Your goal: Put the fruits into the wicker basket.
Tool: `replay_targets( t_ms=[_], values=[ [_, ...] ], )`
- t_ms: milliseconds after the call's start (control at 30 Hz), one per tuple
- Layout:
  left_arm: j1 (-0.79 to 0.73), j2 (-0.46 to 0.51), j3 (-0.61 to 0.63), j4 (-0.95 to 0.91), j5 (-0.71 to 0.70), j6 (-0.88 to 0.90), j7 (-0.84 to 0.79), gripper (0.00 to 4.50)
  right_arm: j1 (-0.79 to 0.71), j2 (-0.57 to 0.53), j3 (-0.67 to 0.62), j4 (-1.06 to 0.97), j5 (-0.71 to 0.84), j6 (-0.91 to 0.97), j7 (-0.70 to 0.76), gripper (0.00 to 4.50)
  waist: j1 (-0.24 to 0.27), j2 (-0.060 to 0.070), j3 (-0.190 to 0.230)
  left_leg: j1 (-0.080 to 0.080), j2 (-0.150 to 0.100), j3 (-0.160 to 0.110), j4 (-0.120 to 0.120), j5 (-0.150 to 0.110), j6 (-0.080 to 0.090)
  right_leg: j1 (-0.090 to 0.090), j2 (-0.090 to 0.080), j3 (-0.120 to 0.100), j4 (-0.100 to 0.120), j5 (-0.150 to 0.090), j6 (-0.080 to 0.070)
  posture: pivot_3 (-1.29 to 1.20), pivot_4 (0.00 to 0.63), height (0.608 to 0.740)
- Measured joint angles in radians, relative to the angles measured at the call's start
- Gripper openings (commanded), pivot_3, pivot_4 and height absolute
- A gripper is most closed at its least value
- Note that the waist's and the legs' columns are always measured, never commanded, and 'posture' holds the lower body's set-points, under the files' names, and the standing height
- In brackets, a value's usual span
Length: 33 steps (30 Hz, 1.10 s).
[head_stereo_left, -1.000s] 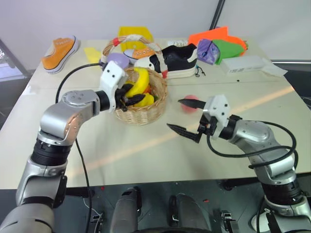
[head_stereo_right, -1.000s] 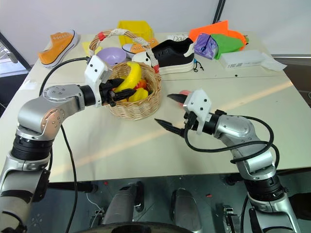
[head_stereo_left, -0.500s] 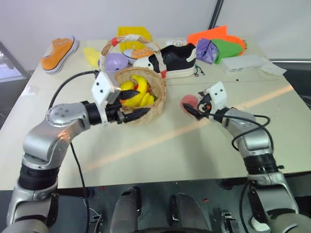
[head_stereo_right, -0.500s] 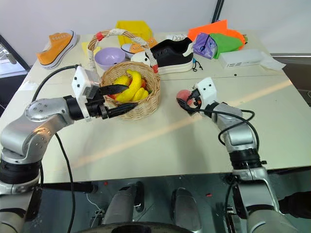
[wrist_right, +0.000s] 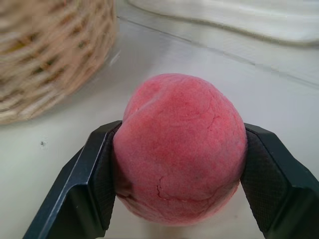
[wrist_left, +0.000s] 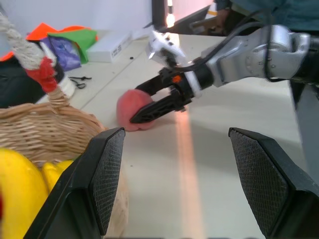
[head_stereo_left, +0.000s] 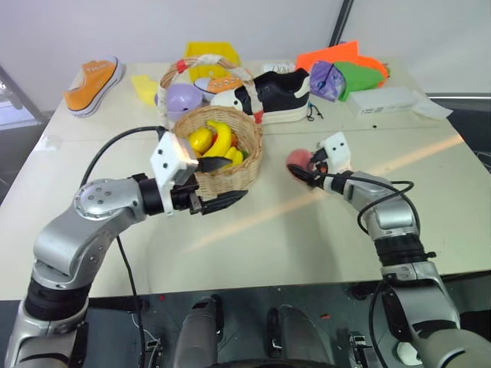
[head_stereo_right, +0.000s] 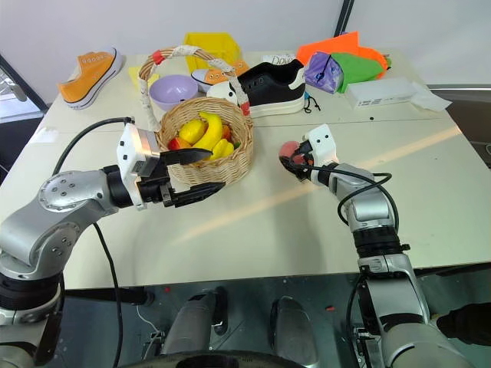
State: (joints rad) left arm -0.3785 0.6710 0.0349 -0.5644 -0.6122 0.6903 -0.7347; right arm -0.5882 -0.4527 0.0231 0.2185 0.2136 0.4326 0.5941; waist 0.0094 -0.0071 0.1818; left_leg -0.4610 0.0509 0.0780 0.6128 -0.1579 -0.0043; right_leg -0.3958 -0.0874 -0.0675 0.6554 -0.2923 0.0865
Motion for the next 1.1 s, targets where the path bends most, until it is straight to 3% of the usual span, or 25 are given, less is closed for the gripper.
replay_targets(
  t_ms=[167,300,433,533,567,700,867,1100],
  values=[
    [0.117,0.039,0.128,0.061,0.036,-0.061,0.01,3.56,0.091,-0.087,-0.012,-0.343,0.144,0.023,0.177,2.84,-0.002,0.0,0.0,0.0,0.002,0.0,-0.001,0.0,0.0,-0.002,0.0,0.0,0.0,0.0,0.0,0.0,0.15,0.74],
    [0.184,0.049,0.213,0.129,0.073,-0.141,0.005,3.56,0.026,-0.043,-0.002,-0.533,0.251,0.113,0.185,2.84,-0.01,0.0,0.0,0.001,0.004,0.0,-0.001,-0.001,-0.001,-0.002,0.0,0.001,0.0,0.0,-0.001,0.0,0.15,0.74],
    [0.208,0.046,0.227,0.168,0.096,-0.188,0.002,3.56,-0.164,0.159,0.119,-0.427,0.138,0.163,-0.005,2.84,-0.024,0.0,-0.001,0.0,0.008,0.001,0.0,0.0,-0.001,-0.003,0.001,0.002,0.0,0.0,-0.006,0.0,0.15,0.74],
    [0.209,0.032,0.225,0.168,0.101,-0.202,0.015,3.56,-0.24,0.238,0.208,-0.298,0.049,0.153,-0.083,4.3,-0.017,-0.001,-0.001,-0.002,0.007,0.002,-0.001,0.0,-0.001,-0.004,0.0,0.002,0.0,0.001,-0.003,0.0,0.15,0.74],
    [0.208,0.024,0.224,0.167,0.102,-0.202,0.021,3.56,-0.258,0.259,0.219,-0.253,0.023,0.143,-0.099,4.46,-0.016,-0.001,-0.001,-0.003,0.006,0.003,-0.001,0.0,0.0,-0.005,0.0,0.002,0.0,0.001,-0.002,0.0,0.15,0.74],
    [0.208,0.011,0.22,0.153,0.101,-0.201,0.042,3.56,-0.275,0.28,0.228,-0.198,-0.026,0.104,-0.126,4.46,-0.02,-0.001,-0.001,-0.005,0.006,0.005,0.0,0.0,0.0,-0.007,-0.001,0.002,0.0,0.003,0.001,0.0,0.15,0.74],
    [0.21,0.011,0.219,0.136,0.1,-0.198,0.049,3.56,-0.196,0.214,0.22,-0.306,-0.028,0.072,-0.065,4.46,-0.021,-0.001,-0.001,-0.003,0.007,0.005,-0.001,0.0,0.0,-0.007,0.0,0.002,0.001,0.003,0.001,0.0,0.15,0.74],
    [0.205,0.01,0.216,0.129,0.083,-0.193,0.049,3.56,-0.111,0.139,0.072,-0.469,0.068,0.107,-0.031,4.46,-0.023,-0.001,-0.001,-0.001,0.008,0.005,-0.001,0.0,0.0,-0.006,0.001,0.003,0.001,0.003,0.001,0.0,0.15,0.74]
  ],
)
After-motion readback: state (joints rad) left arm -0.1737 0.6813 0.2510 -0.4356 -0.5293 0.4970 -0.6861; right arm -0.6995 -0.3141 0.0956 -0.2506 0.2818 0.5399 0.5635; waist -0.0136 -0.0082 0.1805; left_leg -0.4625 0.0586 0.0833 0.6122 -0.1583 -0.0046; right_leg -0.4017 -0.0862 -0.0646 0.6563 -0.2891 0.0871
